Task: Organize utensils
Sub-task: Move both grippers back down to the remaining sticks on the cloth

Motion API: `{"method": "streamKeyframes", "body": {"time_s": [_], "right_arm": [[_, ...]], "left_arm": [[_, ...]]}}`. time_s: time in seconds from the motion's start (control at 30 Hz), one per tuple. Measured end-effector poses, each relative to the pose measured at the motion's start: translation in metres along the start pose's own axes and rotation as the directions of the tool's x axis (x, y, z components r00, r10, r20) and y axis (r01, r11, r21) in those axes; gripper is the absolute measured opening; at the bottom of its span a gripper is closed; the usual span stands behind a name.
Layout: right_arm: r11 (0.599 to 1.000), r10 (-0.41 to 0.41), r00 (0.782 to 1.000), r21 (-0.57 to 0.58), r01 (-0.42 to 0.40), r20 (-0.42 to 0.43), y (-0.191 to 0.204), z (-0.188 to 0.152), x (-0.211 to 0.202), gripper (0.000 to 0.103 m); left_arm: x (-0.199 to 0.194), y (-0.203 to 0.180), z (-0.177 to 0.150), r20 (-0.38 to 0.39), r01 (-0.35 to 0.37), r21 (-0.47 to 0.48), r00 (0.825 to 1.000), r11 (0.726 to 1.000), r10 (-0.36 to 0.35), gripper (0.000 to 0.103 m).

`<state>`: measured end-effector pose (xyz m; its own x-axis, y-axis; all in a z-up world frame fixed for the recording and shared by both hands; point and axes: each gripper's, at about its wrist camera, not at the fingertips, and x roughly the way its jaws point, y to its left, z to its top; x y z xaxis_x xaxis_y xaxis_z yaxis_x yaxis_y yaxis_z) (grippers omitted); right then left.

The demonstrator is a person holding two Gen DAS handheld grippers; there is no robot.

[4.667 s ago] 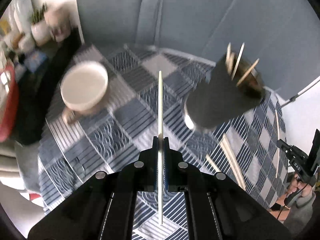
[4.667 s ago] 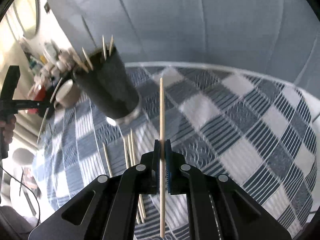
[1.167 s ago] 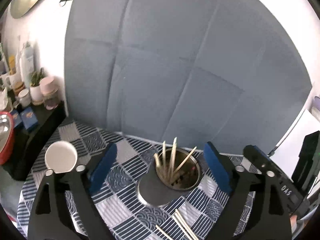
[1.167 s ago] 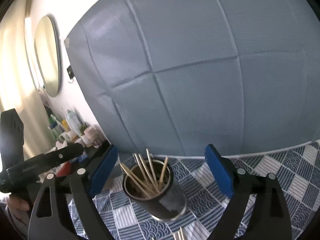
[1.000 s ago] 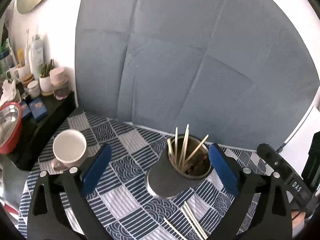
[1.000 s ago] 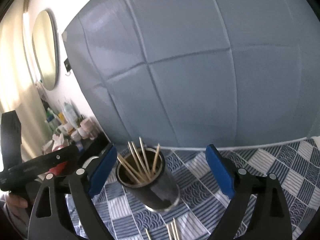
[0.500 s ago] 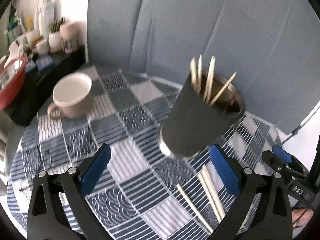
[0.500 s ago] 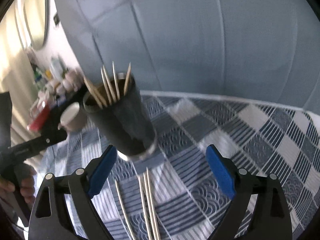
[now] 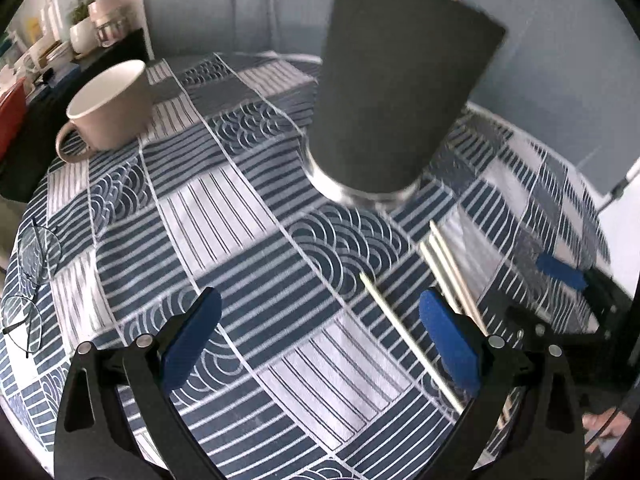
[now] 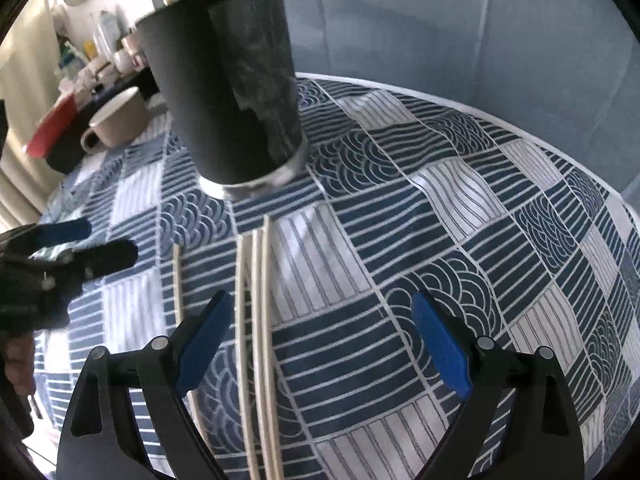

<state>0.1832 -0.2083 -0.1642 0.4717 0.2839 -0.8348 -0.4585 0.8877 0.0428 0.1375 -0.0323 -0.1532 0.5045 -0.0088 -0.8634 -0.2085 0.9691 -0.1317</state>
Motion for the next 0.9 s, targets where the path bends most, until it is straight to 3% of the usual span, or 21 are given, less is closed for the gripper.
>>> {"method": "streamKeyframes", "body": {"time_s": [0.3,0.63,0.8,0.9], "right_arm": [[0.999,-0.029,0.999,-0.015,0.028,-0.045,-0.002,-0.007,0.013,0.086],[0.999,-0.039,0.997,-0.037,0.037,-0.060,-0.004,-0.013,0.016,0.086],[0.993,-0.116,0.988,-0.023,0.114,-0.098,-0.018,-0.013,0.019,0.087],[0.997,-0.058,0.994,0.037,0.062,-0.091,-0.025,-0.014,0.014,0.080]], "left_arm": [[0.020,-0.020,-0.014,-0.050,-0.079,0.084,0.995,0.993,0.083,0.097],[0.030,-0.018,-0.015,-0.076,-0.104,0.062,0.991,0.993,0.109,0.098],[0.031,-0.022,-0.014,-0.081,-0.113,0.069,0.990,0.991,0.118,0.098],[0.034,-0.015,-0.012,-0.114,-0.093,0.006,0.989,0.996,0.093,0.098]]}}
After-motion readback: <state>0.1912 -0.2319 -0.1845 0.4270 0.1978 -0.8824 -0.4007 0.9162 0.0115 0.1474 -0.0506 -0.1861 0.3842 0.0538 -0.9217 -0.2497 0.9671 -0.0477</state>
